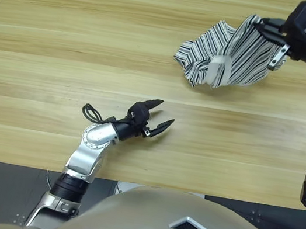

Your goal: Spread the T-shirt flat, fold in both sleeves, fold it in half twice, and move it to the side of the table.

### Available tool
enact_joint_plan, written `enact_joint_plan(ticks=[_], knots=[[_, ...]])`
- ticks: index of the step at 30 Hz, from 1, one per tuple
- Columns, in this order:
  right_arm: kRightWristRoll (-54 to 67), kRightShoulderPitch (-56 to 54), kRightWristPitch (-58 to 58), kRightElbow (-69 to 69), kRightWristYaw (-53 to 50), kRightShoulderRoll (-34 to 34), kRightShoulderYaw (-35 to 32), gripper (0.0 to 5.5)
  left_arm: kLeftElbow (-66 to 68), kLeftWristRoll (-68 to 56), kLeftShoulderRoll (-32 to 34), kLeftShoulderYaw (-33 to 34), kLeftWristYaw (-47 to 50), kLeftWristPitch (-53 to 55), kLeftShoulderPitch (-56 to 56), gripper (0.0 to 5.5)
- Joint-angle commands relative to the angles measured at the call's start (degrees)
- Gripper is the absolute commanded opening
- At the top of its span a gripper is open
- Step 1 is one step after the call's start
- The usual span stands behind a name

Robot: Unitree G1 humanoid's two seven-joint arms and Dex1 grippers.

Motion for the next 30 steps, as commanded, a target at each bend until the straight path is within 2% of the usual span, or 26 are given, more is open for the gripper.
enact_joint_plan(ticks=[1,10,14,19,25,30], knots=[[3.14,-1.50,4.82,-3.82,-3.13,0.45,-3.36,0.13,1.70,-5.36,-3.73,1.40,0.09,3.40,-4.17,3.47],[9.61,-2.12,11.99,-8.65,-8.99,-0.14,-10.54,0.13,9.01,-4.44,-8.14,-0.25,-0.58,1.38,-14.32,3.47],[12.20,-5.53,14.68,-8.88,-11.76,0.45,-12.43,0.13,14.34,-3.06,-11.55,-3.18,-1.30,0.54,-17.38,3.47],[14.79,-8.95,16.87,-8.63,-14.80,1.16,-13.57,0.13,20.96,-0.27,-15.02,-6.93,-1.68,-0.68,-20.56,3.47],[17.40,-18.76,18.96,-3.82,-19.16,4.15,-13.59,0.13,26.80,3.06,-18.70,-10.59,-2.21,-3.85,-23.32,3.47],[16.91,-24.16,17.71,1.95,-20.00,4.93,-12.99,0.13,28.19,2.39,-21.20,-8.63,-0.19,-8.99,-24.51,3.47]])
